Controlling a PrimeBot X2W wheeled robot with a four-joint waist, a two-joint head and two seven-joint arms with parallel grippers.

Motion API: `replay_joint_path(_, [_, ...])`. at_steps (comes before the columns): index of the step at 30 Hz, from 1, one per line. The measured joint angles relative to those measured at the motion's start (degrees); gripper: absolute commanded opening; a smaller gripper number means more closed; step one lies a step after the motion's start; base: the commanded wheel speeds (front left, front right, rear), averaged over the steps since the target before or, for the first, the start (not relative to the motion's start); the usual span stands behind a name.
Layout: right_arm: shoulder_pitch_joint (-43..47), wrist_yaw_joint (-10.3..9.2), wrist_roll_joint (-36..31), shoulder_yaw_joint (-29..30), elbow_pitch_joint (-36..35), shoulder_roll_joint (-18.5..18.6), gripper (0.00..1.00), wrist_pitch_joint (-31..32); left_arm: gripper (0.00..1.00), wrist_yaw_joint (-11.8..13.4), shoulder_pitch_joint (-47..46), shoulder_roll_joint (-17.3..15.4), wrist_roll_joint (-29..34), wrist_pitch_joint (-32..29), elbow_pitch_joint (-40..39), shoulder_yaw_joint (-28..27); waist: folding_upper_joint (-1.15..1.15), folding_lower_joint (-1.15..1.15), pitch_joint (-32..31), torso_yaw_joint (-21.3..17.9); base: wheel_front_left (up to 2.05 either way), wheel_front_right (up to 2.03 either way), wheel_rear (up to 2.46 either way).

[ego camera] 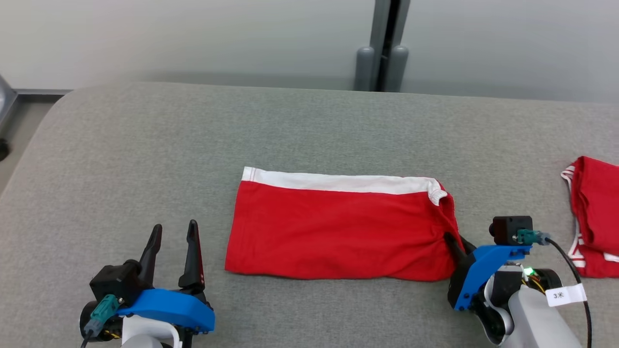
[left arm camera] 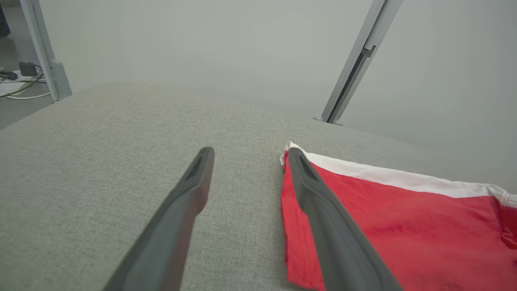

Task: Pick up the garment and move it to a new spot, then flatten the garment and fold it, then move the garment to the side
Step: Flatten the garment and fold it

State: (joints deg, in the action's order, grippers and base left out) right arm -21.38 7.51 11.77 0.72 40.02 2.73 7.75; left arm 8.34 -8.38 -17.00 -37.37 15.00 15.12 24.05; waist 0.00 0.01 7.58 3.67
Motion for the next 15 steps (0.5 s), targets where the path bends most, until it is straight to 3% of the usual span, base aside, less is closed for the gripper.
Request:
replay_joint_path(5, [-0.4, -0.01, 1.2, 1.3, -2.8, 0.0, 0.0, 0.3, 1.0, -0.5, 0.0, 0.7, 0.4, 0.0, 0.3, -0.1, 0.0, 0.0, 0.0, -2.2, 0.0, 0.0, 0.0])
replay_joint_path(12, [3.5, -0.03, 0.3, 7.7, -10.1, 3.6, 0.0, 5.7, 1.0, -0.9, -0.1, 1.4, 1.0, 0.0, 0.7, -0.5, 0.0, 0.0, 0.4, -4.0, 0.0, 0.0, 0.0])
replay_joint_path(15, [4.6, -0.03, 1.2, 8.8, -13.4, 2.9, 0.0, 7.5, 1.0, -1.3, -0.3, 1.7, 1.2, 0.0, 1.0, -0.7, 0.0, 0.0, 0.8, -4.2, 0.0, 0.0, 0.0])
